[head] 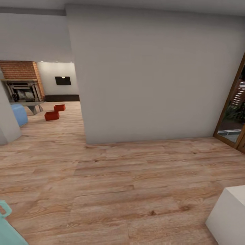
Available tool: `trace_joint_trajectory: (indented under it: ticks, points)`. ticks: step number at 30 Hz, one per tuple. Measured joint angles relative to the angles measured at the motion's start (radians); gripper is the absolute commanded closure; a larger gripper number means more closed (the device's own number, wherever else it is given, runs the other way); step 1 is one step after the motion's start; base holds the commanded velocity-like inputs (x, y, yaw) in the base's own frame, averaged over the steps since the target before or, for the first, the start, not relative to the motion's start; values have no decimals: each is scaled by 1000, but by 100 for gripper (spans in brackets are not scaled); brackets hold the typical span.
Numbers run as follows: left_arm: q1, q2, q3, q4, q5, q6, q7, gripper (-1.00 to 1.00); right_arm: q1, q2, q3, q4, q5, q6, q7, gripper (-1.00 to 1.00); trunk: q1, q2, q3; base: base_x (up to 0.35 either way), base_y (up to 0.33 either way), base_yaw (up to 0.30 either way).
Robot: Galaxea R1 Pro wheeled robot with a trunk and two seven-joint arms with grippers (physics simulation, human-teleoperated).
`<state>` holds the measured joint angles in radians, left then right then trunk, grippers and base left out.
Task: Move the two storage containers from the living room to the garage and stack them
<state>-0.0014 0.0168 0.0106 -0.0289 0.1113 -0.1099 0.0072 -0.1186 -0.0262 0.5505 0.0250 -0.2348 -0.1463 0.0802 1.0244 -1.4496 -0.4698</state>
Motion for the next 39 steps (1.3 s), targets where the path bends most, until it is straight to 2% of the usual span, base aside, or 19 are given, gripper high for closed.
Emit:
trace_joint_trajectory:
  ticks: [30,34,39]
  points:
    - [0,-1,0,0,0,1,0,-100,0,0,0,0,0,-6,0,-100,0,0,0,322,0,0]
    - [0,0,0,0,0,1,0,-100,0,-6,-1,-1,0,-7,0,-100,0,0,0,322,0,0]
    - [0,0,0,0,0,0,0,-100,0,-1,-2,0,-2,-3,0,-100,0,0,0,322,0,0]
